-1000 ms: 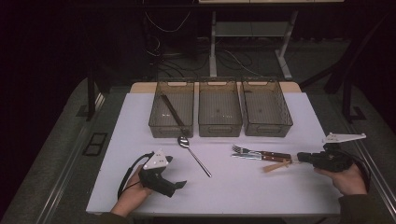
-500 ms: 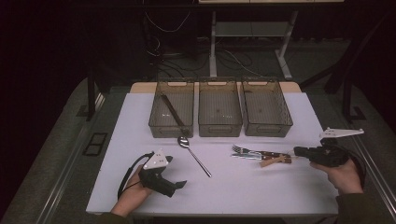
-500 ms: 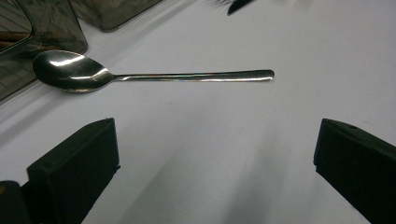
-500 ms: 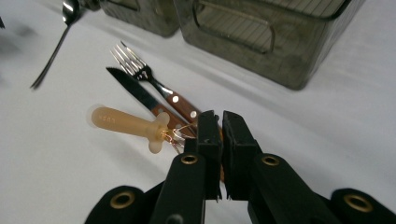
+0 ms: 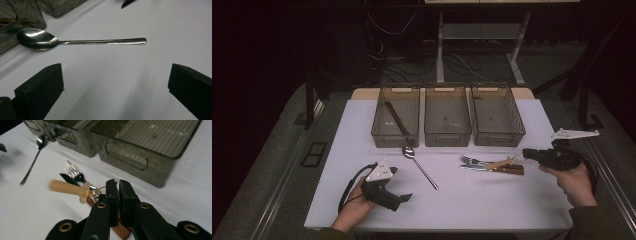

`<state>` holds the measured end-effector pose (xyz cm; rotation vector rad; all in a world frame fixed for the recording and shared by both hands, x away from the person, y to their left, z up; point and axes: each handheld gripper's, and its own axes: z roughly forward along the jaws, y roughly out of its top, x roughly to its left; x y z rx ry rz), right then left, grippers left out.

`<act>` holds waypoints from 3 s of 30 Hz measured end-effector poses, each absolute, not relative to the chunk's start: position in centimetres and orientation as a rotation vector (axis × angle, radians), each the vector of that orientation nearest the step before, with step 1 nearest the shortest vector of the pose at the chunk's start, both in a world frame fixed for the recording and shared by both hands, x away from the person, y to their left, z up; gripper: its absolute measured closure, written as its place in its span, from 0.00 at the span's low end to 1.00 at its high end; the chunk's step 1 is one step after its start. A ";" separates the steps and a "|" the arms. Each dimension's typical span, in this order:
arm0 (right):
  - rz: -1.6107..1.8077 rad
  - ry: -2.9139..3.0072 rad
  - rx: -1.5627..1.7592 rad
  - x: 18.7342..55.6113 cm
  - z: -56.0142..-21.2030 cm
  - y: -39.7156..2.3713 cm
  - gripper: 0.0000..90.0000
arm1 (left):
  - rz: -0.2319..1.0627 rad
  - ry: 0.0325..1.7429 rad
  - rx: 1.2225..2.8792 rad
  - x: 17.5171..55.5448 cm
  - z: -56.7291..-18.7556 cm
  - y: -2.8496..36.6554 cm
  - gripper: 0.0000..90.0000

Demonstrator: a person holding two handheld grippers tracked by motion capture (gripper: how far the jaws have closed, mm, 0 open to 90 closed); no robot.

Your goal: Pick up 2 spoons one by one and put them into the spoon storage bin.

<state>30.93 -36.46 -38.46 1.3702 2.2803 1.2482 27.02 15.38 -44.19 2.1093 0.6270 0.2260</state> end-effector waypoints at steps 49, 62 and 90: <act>1.288 2.182 1.355 42.2 -32.7 -25.0 0.97 | 0.219 0.609 2.087 27.0 -44.0 15.4 0.00; 1.215 2.220 1.394 44.4 -34.4 -21.3 0.97 | 0.215 0.609 2.080 27.0 -44.1 15.3 0.00; 1.019 2.335 1.395 46.1 -38.2 -16.0 0.74 | 0.217 0.590 2.090 27.0 -44.0 15.3 0.00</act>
